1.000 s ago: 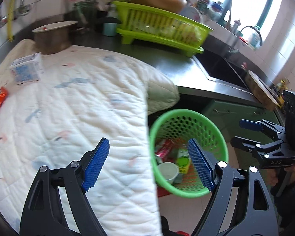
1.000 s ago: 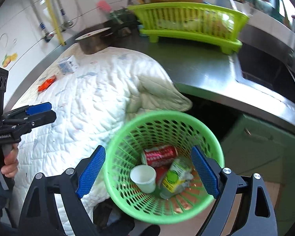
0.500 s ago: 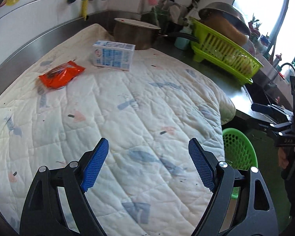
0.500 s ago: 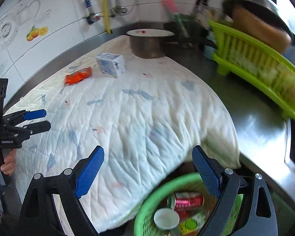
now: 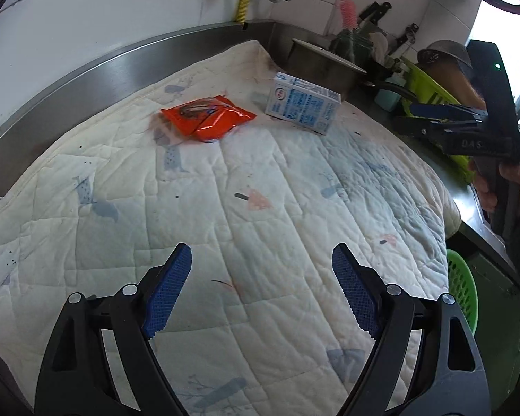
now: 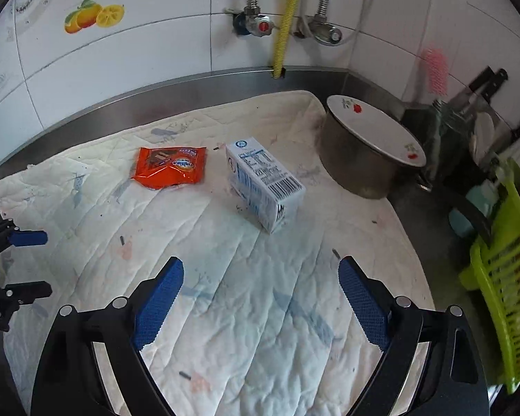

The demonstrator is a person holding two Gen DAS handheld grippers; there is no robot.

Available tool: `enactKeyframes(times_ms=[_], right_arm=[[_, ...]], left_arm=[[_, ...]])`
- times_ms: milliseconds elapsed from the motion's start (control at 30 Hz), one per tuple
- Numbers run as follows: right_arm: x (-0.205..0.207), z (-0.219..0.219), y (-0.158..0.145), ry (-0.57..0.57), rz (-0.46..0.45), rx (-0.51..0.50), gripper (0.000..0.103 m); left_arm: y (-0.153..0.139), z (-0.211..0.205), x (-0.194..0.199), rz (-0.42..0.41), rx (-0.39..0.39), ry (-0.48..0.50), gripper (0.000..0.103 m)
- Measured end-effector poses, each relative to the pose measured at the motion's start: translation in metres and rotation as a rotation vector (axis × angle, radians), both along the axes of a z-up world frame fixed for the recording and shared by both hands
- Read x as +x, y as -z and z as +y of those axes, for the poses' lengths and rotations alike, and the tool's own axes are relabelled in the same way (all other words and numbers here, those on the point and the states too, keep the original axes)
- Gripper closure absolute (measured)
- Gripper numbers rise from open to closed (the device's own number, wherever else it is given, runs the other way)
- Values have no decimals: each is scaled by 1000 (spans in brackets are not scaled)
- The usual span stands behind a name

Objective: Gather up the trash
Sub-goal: 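Move both tools back over the mat toward the snack pack and milk carton, then grasp the white milk carton with the right tool while the left grasps the orange snack pack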

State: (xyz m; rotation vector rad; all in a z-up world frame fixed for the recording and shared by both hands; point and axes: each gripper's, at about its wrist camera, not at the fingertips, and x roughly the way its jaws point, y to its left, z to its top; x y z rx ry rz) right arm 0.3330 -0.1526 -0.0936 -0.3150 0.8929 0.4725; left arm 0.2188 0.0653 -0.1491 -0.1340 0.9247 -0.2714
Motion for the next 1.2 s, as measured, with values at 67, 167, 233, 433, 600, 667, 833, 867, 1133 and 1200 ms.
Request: enactKeyframes(times_ms=[67,167,233,433,600,667,833,867,1133,1200], right_arm=[[18,16,5,-26,-8,-49,15],[41,33,14,-42,6,-80,15],[56,45,22,-60,2,-119,15],[88,72,46,-106,24,-213,15],[114,83,57,-111,37,-261,15],[123,86,63,-111,52,-274,15],[138,89,76,-108,96,-288,18],[140,89,79,-115,115,-280,28],[119,73,66,-99,129,-215,64],[106,65,56,-91,116,-190,64]], left_arm=[[1,8,1,1,-2,-14,21],[4,20,4,3,0,-36,21],[5,26,5,2,2,-44,21],[11,41,9,5,-4,-65,21],[14,49,11,2,-9,-72,21],[16,51,12,2,-7,-72,21],[15,51,16,-2,-11,-68,21],[15,51,18,-3,-11,-65,21],[2,41,52,-42,24,-21,21],[-2,35,66,-56,50,-1,21]])
